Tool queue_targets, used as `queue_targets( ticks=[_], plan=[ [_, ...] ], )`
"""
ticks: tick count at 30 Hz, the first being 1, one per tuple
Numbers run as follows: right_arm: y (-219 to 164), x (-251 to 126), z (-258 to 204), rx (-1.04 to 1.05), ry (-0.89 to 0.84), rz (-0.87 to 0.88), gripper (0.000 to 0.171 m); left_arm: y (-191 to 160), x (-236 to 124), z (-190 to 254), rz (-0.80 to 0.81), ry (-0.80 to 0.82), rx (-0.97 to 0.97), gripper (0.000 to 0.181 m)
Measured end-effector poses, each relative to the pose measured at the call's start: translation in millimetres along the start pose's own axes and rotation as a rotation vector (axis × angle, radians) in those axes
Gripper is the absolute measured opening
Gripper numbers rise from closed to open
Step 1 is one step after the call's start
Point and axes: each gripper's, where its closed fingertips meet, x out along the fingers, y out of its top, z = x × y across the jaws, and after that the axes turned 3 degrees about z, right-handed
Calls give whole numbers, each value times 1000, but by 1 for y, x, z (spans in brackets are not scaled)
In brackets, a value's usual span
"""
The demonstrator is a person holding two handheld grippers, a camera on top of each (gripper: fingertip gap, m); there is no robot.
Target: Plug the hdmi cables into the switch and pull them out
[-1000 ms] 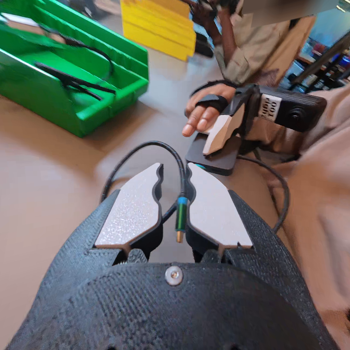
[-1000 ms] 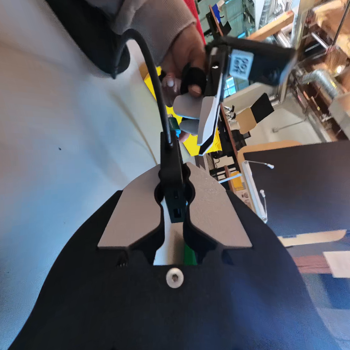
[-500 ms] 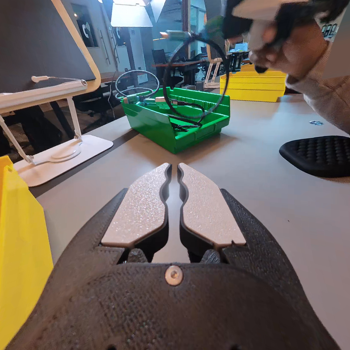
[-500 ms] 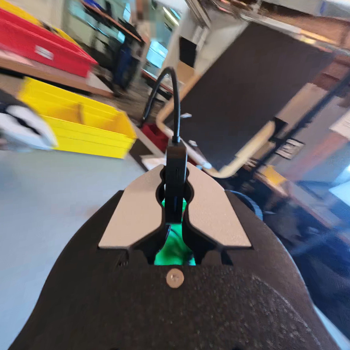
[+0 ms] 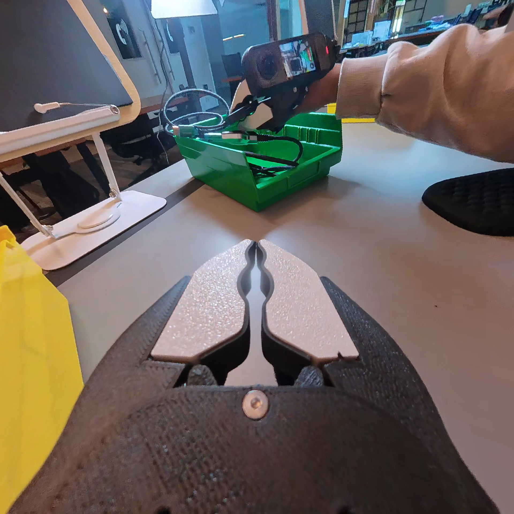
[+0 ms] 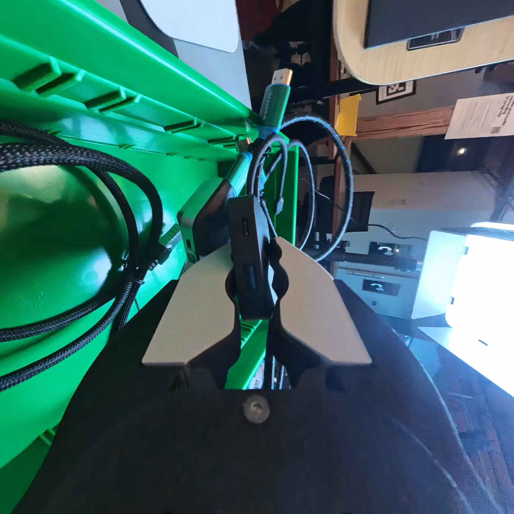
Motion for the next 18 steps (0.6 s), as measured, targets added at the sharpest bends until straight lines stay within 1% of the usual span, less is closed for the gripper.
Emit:
queue_targets(
  ticks=[4,7,8,9,10,11,15,18],
  plan=[
    [-6,-11,-1,37,121,-29,28,-7,3,4,-43,-10,32,7],
    [-10,-26,-10,2,215,-30,32,-10,5,9,-64,-18,60,9],
    [-11,-31,-16,-7,250,-29,34,-10,6,11,-68,-20,69,10],
    [-12,-37,-24,7,303,-26,41,-10,6,12,-71,-22,75,10],
    [-11,-43,-31,51,359,-22,50,-11,7,13,-74,-24,80,10],
    [-8,-49,-35,106,404,-9,51,-11,7,14,-77,-25,83,11],
    [20,-84,-17,426,470,233,50,-5,3,8,-73,7,87,13],
    [22,-110,5,612,472,374,50,13,-14,-6,-78,64,86,16]
  ],
)
